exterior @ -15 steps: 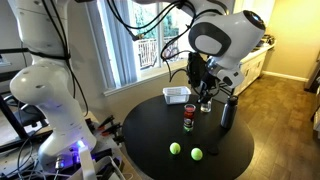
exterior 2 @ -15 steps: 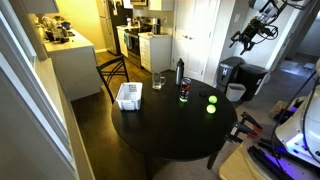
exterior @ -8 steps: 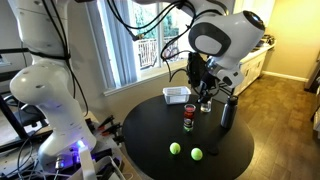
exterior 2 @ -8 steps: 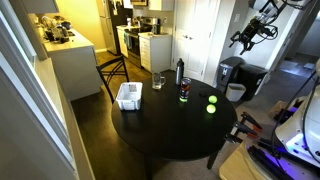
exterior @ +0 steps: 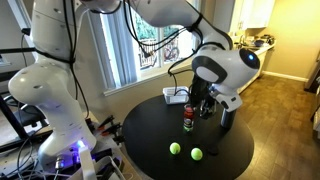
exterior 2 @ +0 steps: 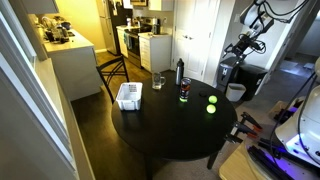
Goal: Put one tennis ball into the canister
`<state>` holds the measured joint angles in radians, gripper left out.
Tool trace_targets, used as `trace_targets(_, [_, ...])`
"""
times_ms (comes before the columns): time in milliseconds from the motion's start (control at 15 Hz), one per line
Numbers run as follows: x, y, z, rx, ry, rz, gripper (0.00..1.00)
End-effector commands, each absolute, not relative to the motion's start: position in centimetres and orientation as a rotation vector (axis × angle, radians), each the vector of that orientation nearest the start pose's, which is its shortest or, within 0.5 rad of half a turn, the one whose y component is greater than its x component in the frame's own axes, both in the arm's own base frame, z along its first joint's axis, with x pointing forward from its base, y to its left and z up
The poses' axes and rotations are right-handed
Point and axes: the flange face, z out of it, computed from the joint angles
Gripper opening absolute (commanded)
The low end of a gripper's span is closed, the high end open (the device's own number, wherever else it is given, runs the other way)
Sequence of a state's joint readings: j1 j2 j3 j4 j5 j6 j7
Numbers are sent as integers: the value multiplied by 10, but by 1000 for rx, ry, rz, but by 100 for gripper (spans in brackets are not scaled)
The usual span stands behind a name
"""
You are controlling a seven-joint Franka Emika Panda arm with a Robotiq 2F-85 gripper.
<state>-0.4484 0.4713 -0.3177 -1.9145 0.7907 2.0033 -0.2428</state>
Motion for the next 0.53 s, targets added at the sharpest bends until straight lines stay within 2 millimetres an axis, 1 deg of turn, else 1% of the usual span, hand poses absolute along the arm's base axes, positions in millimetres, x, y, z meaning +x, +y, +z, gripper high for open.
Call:
trace_targets(0, [484,-392,156,-2180,1356,75,100])
trace_targets(67, [487,-394,133,-2172,1392,98,100])
trace_targets(200, [490,-397,96,-2166,1453,149,100])
trace_targets(333, [494,-401,66,-2155,1505,189,100])
trace_targets(467, [497,-405,46,-2145,1547,226,100])
